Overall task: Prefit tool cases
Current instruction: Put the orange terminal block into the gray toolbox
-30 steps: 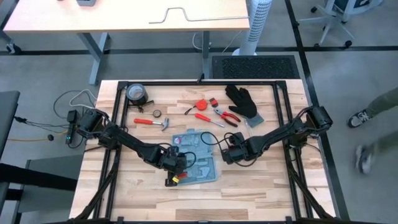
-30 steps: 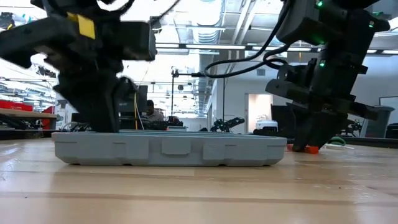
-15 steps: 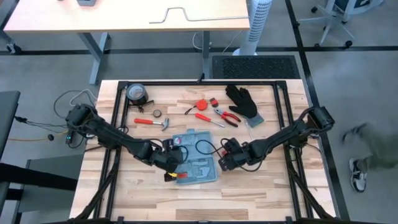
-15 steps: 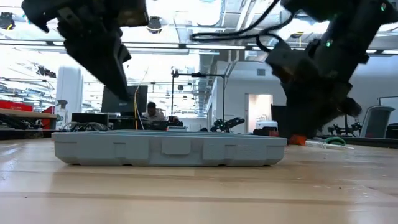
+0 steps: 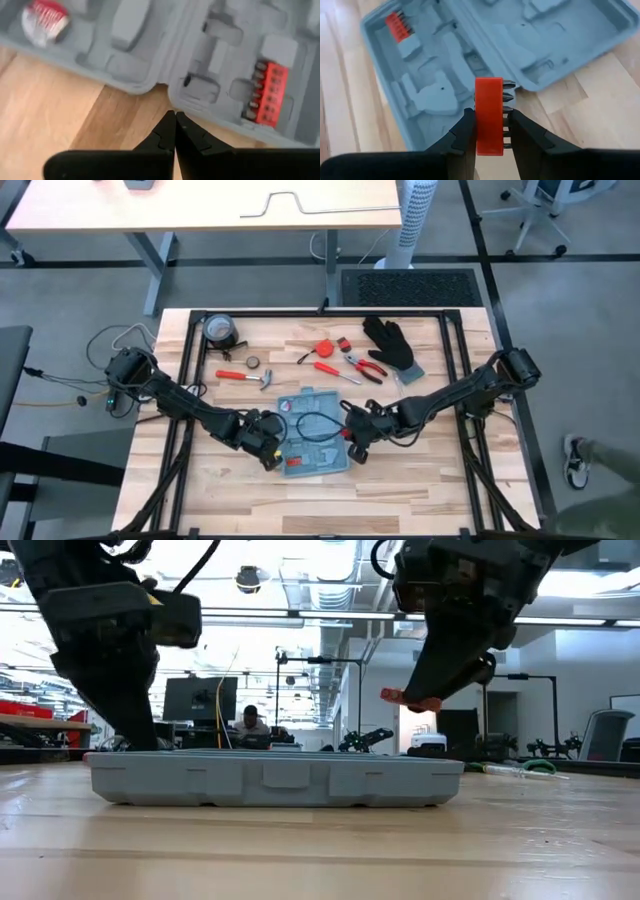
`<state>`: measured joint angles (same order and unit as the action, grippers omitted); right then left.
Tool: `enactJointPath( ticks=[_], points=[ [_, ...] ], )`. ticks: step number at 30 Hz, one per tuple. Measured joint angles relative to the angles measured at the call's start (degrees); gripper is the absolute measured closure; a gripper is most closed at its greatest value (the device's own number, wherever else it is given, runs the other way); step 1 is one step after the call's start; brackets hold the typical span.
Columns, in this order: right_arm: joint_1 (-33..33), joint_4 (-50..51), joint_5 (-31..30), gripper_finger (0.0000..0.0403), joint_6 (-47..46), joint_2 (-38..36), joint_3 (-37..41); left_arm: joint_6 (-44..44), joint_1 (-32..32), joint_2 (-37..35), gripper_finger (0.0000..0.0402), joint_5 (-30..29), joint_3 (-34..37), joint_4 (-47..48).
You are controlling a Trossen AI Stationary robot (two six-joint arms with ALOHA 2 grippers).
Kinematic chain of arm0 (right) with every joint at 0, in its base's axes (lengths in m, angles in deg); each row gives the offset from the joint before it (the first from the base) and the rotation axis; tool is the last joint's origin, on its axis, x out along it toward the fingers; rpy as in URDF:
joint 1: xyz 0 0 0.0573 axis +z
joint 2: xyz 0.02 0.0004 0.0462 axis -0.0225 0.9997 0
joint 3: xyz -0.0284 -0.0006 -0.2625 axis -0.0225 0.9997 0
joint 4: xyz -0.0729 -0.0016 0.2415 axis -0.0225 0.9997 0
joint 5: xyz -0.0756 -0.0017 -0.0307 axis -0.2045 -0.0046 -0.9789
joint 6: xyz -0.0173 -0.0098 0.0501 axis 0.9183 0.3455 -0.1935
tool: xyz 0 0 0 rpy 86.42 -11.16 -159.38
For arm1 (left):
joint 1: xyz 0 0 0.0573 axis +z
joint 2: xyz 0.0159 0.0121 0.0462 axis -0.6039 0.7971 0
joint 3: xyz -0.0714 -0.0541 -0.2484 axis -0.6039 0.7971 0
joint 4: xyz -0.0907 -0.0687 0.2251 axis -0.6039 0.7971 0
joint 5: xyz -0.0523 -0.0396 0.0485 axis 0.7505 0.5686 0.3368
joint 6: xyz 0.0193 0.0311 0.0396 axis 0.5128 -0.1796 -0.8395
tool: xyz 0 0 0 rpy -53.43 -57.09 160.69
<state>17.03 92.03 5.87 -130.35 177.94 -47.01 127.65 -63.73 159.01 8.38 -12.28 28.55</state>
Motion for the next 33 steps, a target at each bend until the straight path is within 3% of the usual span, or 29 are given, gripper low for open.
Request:
enactJointPath(
  ticks=[5,10,20,24,29,33],
  points=[
    [-1.22,-1.77,3.75,0.03,6.64,0.0,-0.04,11.31,-0.58,0.57,0.0401,0.48,1.2,-1.78],
    [-1.16,-2.83,5.52,0.03,12.21,0.0,-0.06,16.76,-1.44,4.89,0.0402,2.52,2.1,-7.36],
    [-1.18,-4.79,7.41,0.03,18.11,0.0,-0.08,28.64,-7.41,2.89,0.0402,-1.38,0.55,-7.19],
    [-1.24,-6.61,7.88,0.03,19.42,-0.01,-0.08,35.25,-11.07,6.31,0.0402,-4.02,0.65,-9.52],
    [-1.58,-7.15,8.38,0.03,20.23,0.0,-0.08,35.48,-9.73,12.21,0.0402,-2.52,0.37,-15.67],
    [-1.61,-7.09,8.55,0.03,20.23,-0.01,-0.08,29.3,-5.43,13.62,0.0402,0.46,0.46,-20.67]
  ],
)
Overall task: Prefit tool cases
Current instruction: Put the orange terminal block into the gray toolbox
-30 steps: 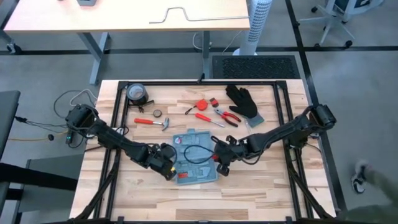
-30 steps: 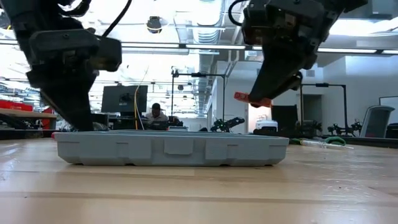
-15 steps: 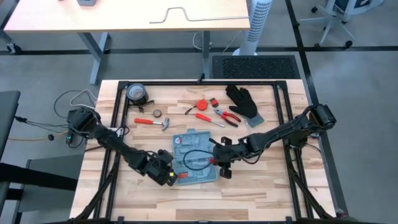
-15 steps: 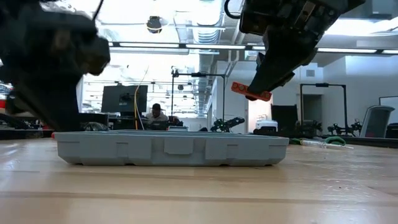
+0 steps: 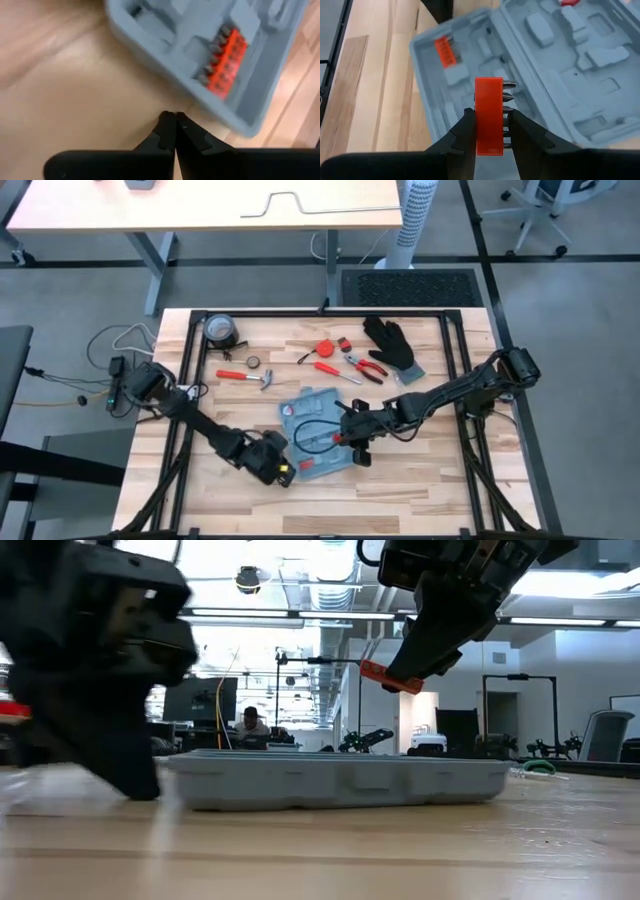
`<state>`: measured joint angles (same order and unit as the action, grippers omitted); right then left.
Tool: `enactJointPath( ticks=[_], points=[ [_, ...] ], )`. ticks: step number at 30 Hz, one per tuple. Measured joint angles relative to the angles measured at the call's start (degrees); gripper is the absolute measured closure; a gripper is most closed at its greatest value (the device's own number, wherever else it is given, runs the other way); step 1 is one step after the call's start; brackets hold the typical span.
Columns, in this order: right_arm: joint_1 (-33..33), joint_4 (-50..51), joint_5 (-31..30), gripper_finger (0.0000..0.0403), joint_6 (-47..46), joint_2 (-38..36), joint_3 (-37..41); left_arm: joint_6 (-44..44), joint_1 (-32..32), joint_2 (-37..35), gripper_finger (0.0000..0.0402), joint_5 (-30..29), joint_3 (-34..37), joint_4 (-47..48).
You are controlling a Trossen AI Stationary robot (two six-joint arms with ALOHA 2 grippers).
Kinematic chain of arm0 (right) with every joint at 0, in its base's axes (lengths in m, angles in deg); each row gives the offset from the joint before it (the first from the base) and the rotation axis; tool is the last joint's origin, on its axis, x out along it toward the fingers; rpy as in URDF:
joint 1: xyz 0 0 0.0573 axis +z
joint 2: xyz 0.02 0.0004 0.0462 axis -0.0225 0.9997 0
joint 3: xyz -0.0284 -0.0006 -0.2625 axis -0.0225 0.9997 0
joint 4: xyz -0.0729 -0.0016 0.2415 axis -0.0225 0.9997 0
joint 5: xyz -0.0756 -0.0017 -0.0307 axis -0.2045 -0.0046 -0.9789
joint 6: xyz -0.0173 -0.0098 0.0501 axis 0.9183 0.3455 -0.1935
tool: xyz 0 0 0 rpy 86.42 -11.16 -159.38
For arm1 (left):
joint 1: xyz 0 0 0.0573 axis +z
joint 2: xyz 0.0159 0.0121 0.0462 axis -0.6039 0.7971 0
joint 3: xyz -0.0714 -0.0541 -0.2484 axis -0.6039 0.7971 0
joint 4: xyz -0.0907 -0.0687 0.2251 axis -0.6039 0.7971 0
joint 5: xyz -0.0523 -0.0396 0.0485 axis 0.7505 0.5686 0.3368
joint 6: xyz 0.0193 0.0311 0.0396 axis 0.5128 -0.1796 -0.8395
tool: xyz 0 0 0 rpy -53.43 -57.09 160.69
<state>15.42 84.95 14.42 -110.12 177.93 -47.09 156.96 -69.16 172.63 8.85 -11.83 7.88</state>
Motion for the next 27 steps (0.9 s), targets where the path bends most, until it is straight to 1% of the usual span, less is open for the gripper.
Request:
enactJointPath(
  ticks=[3,5,10,13,16,21,27],
  points=[
    [0.09,0.13,0.08,0.03,0.23,-0.01,0.0,-6.72,4.11,0.13,0.0401,2.31,0.04,-3.01],
    [0.08,0.52,0.16,0.03,0.75,-0.01,0.0,-9.75,6.38,0.17,0.0401,3.38,0.04,-3.36],
    [0.15,0.82,0.98,0.03,2.8,-0.01,0.0,-15.82,10.57,0.2,0.0401,2.88,0.05,-2.43],
    [0.04,0.84,2.16,0.03,3.38,1.33,-0.11,-19.48,13.0,0.24,0.0401,2.77,0.09,-3.32],
    [0.16,1.3,3.63,0.03,3.42,3.33,-0.06,-22.06,14.75,0.28,0.0401,2.06,0.15,-5.44],
    [0.24,2.34,4.02,0.03,3.52,6.49,-0.07,-23.85,16.09,0.31,0.0401,2.09,0.15,-6.46],
    [-1.22,2.43,4.17,0.03,3.8,6.98,-0.14,-24.9,16.07,0.28,0.0401,2.93,0.2,-7.15]
  ],
)
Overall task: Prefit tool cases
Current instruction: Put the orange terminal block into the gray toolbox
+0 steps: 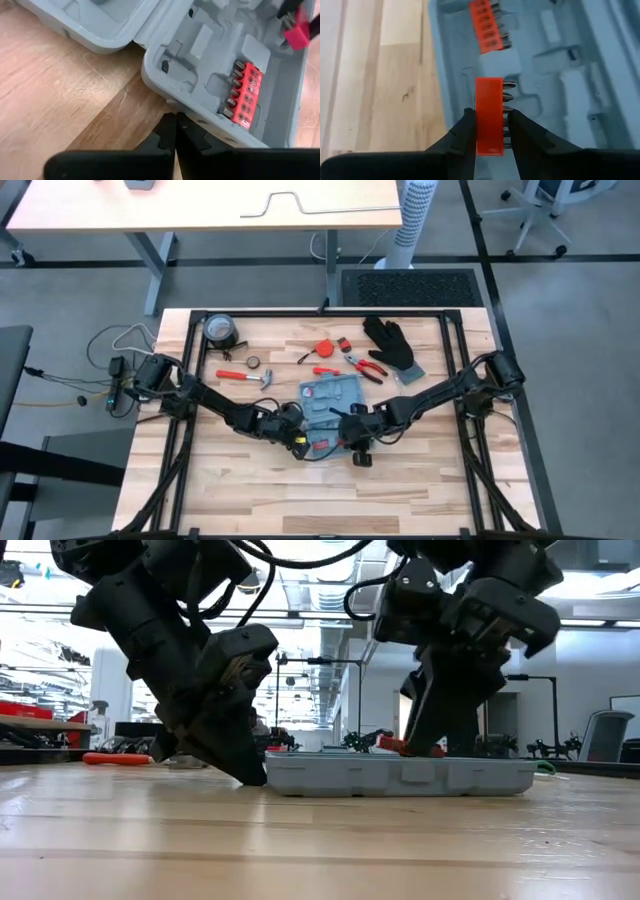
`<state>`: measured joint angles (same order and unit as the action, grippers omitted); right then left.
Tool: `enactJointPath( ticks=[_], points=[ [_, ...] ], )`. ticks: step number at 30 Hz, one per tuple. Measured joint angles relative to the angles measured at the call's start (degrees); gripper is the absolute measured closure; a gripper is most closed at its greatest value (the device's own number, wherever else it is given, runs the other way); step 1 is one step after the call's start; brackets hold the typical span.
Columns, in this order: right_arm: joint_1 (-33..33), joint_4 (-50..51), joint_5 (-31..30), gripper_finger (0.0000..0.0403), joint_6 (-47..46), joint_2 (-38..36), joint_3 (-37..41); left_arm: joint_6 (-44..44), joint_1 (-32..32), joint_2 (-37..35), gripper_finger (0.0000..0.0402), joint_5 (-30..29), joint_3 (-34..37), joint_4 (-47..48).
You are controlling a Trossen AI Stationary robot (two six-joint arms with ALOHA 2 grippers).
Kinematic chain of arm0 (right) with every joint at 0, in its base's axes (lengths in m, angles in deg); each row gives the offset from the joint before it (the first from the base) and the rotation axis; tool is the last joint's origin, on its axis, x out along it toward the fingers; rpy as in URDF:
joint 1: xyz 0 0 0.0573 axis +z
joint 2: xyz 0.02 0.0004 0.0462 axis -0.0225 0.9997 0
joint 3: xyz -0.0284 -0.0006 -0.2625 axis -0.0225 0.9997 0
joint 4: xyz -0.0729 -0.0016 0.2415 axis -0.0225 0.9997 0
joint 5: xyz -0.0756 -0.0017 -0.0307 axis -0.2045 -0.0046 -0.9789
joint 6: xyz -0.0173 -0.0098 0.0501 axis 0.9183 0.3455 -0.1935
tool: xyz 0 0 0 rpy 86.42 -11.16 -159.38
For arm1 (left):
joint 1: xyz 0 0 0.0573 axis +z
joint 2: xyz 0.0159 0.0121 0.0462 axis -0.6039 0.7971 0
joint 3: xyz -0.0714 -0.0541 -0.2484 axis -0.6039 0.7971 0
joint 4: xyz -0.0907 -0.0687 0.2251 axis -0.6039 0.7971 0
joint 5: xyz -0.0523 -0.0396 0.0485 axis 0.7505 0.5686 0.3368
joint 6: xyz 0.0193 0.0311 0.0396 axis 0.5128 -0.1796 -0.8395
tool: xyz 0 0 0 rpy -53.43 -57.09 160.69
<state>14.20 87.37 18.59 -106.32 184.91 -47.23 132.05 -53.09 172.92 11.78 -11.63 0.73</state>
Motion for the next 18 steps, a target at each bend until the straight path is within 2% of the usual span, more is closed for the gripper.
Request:
enactJointPath(
  ticks=[14,18],
  points=[
    [-2.25,-0.29,2.32,0.03,7.23,2.23,-0.9,-1.44,-0.04,0.0,0.0401,0.97,0.0,-0.06],
    [-3.55,-1.92,5.72,0.03,7.66,3.87,-1.04,-1.75,-0.04,0.0,0.0402,1.38,0.02,-0.06]
  ],
)
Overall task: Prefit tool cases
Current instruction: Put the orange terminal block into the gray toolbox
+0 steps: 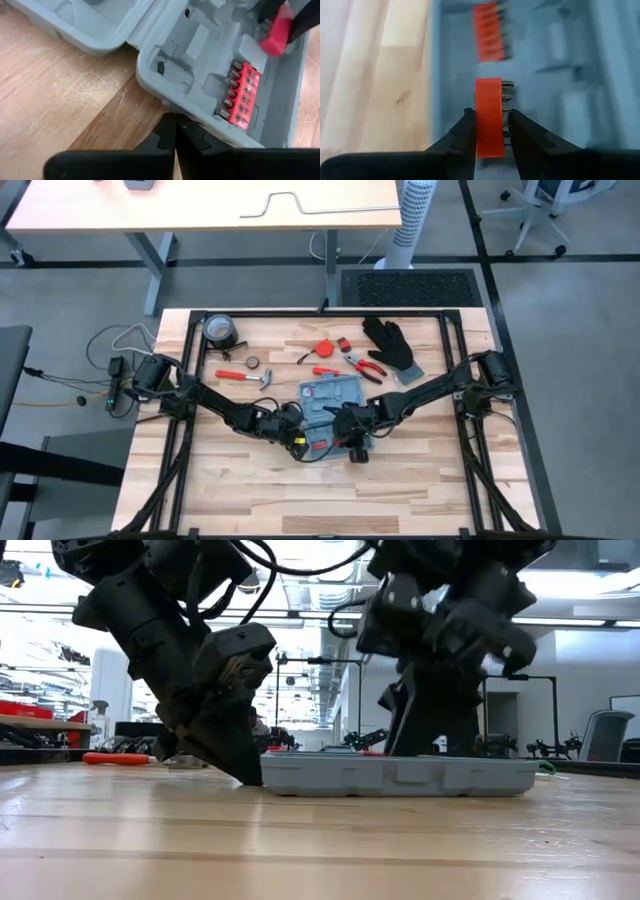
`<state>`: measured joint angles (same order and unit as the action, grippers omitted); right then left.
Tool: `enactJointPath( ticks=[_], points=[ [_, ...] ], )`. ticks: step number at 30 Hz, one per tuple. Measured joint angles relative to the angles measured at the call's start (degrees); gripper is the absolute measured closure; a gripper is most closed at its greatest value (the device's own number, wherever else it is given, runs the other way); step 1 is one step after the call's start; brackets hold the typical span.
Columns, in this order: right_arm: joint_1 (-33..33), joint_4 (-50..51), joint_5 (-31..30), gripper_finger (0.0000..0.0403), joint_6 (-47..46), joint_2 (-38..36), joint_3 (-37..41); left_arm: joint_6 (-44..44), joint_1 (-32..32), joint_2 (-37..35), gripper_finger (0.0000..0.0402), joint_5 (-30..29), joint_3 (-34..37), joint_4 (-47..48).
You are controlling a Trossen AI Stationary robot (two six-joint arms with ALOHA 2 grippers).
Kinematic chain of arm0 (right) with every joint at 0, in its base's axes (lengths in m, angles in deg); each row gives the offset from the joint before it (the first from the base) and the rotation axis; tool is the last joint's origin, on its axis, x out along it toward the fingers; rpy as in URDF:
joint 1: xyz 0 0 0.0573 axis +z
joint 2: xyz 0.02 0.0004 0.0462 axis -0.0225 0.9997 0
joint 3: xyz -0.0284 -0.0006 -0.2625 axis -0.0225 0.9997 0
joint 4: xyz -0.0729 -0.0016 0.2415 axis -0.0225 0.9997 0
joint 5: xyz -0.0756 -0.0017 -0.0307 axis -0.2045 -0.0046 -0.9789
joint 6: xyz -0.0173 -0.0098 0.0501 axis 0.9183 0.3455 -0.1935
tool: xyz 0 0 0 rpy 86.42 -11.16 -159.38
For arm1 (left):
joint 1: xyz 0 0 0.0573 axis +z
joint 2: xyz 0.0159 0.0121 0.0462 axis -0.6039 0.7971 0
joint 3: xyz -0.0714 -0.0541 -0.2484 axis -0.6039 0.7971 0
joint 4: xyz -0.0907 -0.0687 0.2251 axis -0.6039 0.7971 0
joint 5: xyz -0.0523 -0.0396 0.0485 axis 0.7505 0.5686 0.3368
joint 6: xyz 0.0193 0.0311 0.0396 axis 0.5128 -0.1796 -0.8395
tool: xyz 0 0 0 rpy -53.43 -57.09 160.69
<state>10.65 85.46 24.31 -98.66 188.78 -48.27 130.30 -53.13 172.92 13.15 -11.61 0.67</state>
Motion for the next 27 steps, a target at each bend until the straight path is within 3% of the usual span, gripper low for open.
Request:
enactJointPath(
  ticks=[17,27],
  points=[
    [-1.43,6.93,-0.33,0.0297,-0.79,-1.04,0.12,-1.62,-0.83,0.0,0.0401,1.33,-0.02,0.37],
    [-1.98,8.67,0.45,0.0226,-4.9,-4.51,0.46,-1.6,-1.34,-0.05,0.0401,2.23,0.02,-0.48]
  ],
)
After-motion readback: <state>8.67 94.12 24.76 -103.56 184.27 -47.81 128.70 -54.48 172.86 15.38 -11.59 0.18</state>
